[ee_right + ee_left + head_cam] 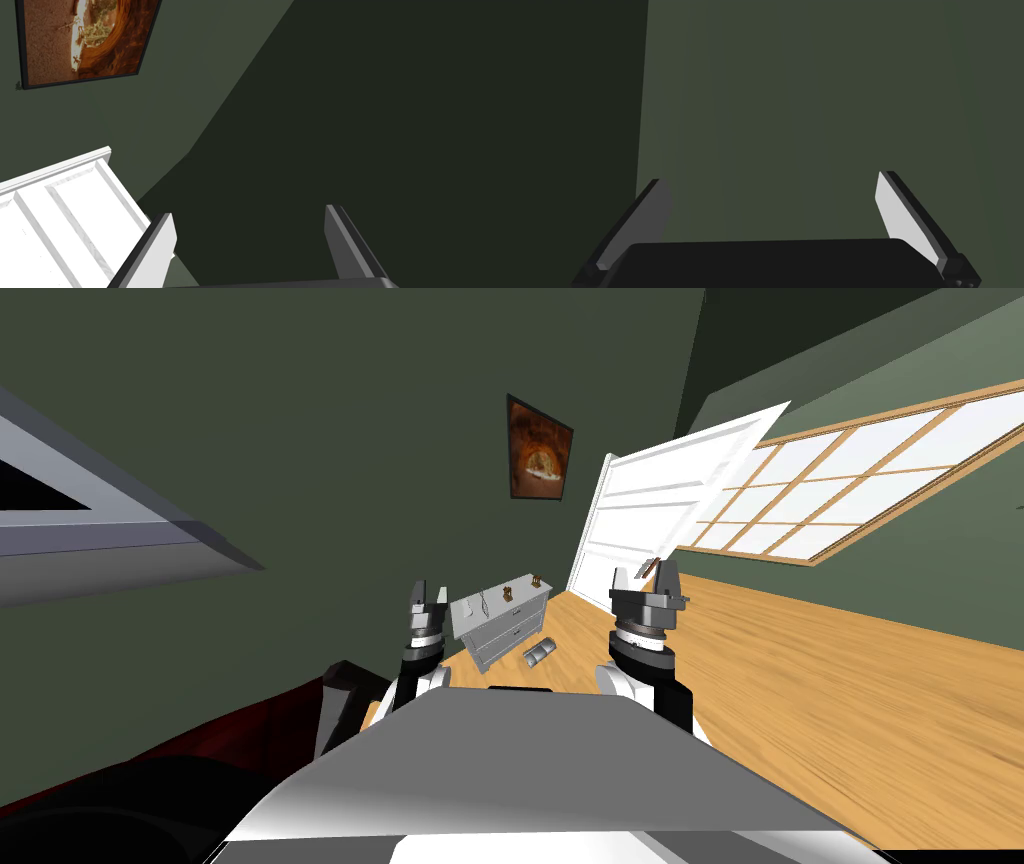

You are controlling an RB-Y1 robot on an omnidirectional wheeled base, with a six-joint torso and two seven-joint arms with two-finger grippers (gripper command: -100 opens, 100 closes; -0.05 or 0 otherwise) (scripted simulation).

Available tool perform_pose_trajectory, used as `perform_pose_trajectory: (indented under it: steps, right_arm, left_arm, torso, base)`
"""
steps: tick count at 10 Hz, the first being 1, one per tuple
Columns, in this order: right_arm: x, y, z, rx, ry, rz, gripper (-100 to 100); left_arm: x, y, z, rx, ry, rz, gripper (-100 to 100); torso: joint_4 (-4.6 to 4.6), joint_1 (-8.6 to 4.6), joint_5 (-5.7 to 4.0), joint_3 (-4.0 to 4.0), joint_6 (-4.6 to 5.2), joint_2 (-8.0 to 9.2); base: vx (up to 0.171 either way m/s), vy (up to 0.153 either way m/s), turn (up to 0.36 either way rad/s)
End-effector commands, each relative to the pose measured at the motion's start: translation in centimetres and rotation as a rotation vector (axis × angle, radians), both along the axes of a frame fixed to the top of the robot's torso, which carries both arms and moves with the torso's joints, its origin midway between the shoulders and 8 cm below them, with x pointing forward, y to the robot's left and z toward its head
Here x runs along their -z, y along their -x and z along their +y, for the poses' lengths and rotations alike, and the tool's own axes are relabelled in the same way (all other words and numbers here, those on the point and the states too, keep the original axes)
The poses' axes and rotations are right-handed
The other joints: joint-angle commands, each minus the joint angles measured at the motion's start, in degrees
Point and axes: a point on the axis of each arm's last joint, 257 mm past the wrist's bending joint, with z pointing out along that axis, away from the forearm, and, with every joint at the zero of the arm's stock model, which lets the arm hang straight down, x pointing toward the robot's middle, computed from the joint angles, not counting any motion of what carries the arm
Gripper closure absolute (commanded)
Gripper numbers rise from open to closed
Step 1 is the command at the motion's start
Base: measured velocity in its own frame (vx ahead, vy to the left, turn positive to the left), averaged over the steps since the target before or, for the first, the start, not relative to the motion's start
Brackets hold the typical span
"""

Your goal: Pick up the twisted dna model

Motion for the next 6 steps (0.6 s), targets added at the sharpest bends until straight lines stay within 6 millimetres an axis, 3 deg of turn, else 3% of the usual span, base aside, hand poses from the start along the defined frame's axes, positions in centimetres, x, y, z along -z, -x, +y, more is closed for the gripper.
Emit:
perform_pose_trajectory:
  steps: [1, 6]
  right_arm:
    - [0.0, 0.0, 0.0, 0.0, 0.0, 0.0, 0]
    - [0.0, 0.0, 0.0, 0.0, 0.0, 0.0, 0]
  left_arm:
    - [0.4, -0.2, -0.3, 0.009, -0.035, 0.017, -100]
    - [3.4, -1.3, -1.4, 0.016, -0.198, 0.119, -100]
  torso:
    - [0.0, 0.0, 0.0, 0.0, 0.0, 0.0]
    - [0.02, -0.11, -0.02, 0.06, 0.0, 0.11]
  base:
    - [-0.007, -0.006, -0.011]
    - [-0.024, -0.027, -0.023]
